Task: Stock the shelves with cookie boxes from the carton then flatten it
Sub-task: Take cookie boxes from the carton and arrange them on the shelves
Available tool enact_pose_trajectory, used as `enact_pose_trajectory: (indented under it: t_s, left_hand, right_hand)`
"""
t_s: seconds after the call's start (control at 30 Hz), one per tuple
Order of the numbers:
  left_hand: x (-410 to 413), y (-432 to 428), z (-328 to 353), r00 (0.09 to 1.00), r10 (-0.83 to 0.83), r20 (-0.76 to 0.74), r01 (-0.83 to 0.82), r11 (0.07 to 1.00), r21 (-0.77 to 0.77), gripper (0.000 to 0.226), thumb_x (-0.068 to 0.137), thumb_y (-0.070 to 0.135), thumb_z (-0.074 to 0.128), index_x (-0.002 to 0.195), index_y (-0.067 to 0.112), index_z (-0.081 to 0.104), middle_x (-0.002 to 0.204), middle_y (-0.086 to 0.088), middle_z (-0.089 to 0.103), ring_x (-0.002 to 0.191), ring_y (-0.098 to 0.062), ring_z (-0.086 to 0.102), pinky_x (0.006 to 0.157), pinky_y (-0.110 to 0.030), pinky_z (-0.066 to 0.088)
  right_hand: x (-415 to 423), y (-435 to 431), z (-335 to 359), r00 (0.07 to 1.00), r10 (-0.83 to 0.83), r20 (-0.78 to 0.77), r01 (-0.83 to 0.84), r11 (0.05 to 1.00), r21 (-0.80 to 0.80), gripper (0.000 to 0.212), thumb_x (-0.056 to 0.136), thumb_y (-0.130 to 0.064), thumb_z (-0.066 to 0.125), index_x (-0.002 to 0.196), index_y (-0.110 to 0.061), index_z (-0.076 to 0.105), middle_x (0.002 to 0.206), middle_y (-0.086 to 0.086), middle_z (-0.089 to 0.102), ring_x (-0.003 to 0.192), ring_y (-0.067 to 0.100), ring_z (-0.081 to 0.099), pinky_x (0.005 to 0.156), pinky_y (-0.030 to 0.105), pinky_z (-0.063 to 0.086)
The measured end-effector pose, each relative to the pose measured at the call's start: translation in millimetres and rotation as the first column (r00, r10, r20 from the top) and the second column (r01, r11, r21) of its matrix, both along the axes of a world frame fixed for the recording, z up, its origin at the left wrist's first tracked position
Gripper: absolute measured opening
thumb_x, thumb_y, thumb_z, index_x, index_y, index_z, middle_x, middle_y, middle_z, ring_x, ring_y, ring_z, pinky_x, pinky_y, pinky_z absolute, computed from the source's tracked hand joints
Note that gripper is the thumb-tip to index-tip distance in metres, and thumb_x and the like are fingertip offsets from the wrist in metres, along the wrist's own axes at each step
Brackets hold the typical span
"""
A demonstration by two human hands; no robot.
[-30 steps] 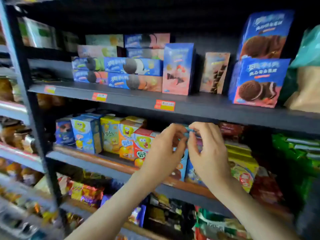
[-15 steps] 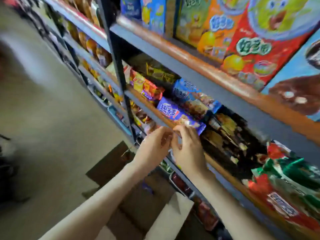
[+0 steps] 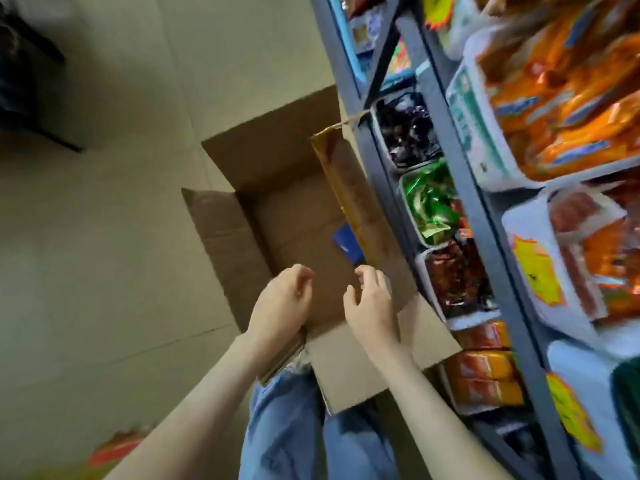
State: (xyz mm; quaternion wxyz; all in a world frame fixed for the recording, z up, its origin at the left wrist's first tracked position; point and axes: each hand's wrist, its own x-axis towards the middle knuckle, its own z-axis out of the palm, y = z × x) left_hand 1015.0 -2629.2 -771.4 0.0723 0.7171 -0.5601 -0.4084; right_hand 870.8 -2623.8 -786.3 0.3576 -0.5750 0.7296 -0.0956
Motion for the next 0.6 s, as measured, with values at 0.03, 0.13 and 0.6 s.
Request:
enact_pose_trajectory:
  t_s: [0.03,0.13,0.6]
  left_hand:
    - [3,2,-27,0.999,0.041,0.014,-0.041,0.999,0.004,0.018,0.095,0.018,0.048,0.107,0.015,0.060,0.103,-0.001,0.064,0.095,-0.019,0.059,0.079,-0.024,0.039]
    - [3,8,-102,0.992,0.121,0.023,-0.122,0.992,0.036,0.020,0.095,0.018,0.046,0.109,0.014,0.059,0.106,-0.001,0.064,0.098,-0.019,0.059,0.080,-0.025,0.039]
    - [-26,17,-299,0.983,0.076,0.166,-0.145,0.876,0.461,0.072,0.095,0.036,0.045,0.149,0.011,0.005,0.143,-0.014,0.035,0.127,-0.032,0.039,0.097,-0.043,0.038]
  right_hand:
    - [7,1,-29,1.000,0.024,-0.002,-0.024,0.999,0.026,0.031,0.086,-0.006,0.059,0.116,-0.002,0.056,0.111,0.015,0.057,0.108,0.030,0.052,0.094,0.035,0.040]
    - [24,1,-109,0.995,0.099,-0.034,-0.096,0.992,0.076,0.041,0.088,-0.010,0.057,0.128,-0.004,0.050,0.124,0.012,0.052,0.118,0.027,0.047,0.098,0.032,0.037]
    - [6,-79,-356,0.860,0.205,-0.467,-0.056,0.949,0.312,0.100,0.082,-0.025,0.068,0.151,-0.016,-0.005,0.156,0.021,-0.012,0.145,0.036,-0.010,0.117,0.045,0.005]
